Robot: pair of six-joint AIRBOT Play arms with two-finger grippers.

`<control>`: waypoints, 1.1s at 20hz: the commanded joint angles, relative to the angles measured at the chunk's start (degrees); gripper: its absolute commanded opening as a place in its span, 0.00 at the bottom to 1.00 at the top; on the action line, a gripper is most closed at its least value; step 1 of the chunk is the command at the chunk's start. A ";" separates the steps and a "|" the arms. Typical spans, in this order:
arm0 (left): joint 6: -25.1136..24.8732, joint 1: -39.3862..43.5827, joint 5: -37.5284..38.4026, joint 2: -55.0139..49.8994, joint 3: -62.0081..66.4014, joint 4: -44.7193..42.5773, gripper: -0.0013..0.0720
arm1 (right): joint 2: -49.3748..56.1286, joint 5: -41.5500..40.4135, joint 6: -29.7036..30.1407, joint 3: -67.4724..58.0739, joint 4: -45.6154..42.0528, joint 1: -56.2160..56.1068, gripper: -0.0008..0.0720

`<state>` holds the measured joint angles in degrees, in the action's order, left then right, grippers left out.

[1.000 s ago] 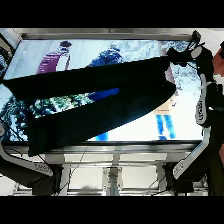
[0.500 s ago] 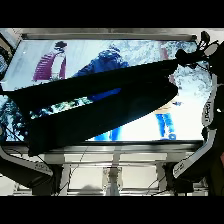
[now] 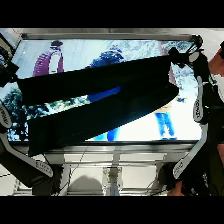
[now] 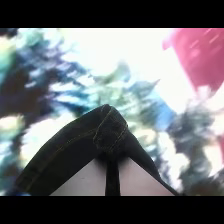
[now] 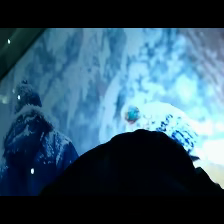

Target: Fold the clothes and pants, and hang the long-sleeved shirts on hangers.

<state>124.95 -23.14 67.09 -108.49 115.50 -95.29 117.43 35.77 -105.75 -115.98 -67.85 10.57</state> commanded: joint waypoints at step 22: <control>-25.31 -0.35 4.94 7.76 -0.85 -4.94 0.98 | -10.67 24.87 15.37 -1.29 -3.65 8.04 0.76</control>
<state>110.85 -22.24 59.90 -105.06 115.28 -97.36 110.65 42.94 -98.85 -117.23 -70.43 14.90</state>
